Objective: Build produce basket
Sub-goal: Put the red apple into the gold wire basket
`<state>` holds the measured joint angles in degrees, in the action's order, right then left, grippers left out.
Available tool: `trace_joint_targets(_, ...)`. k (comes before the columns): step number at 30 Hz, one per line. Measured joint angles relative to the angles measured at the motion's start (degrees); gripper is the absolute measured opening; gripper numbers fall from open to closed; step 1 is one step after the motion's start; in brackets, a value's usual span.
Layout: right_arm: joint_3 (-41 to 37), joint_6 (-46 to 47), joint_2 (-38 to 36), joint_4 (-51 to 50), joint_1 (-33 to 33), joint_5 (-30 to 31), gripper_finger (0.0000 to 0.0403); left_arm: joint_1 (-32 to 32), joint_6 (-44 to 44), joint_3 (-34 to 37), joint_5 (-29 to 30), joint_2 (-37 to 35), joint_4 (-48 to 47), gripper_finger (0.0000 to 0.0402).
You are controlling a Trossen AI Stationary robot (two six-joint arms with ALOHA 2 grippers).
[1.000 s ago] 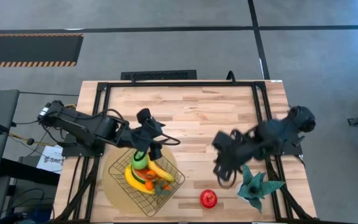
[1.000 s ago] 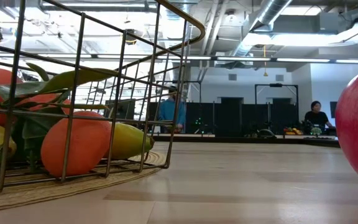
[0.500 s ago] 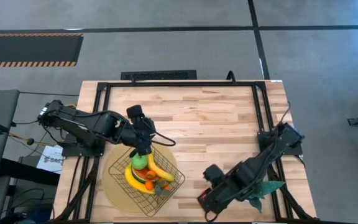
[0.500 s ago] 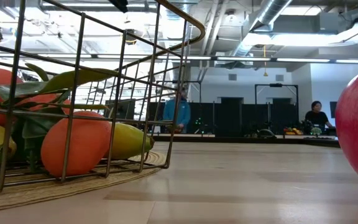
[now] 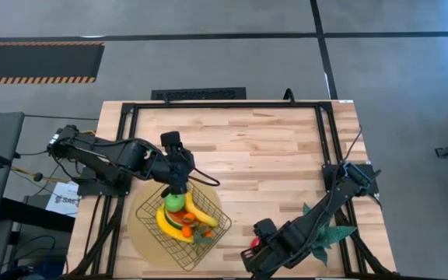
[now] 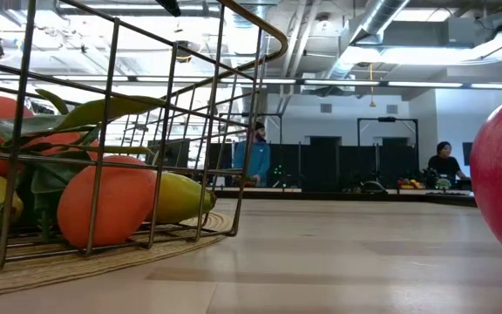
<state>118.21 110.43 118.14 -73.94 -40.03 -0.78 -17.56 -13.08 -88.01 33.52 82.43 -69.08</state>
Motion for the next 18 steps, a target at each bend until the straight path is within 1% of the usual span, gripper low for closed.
trace_joint_targets(6, 0.1, 1.0, 0.2, -0.5, 0.7, -0.6, 0.0171, 0.0, 1.5, 0.0, -0.1, 0.0, 0.0, 0.0249)
trace_joint_targets(11, 0.1, -1.1, 0.1, -0.6, 1.4, -0.4, 0.0168, 0.0, 1.8, 0.0, -1.6, 0.0, 0.2, 0.0249)
trace_joint_targets(18, 0.1, -4.4, 0.1, -0.7, 1.9, -0.4, 0.0166, 0.0, 1.8, 0.0, -1.7, 0.0, 0.5, 0.0249)
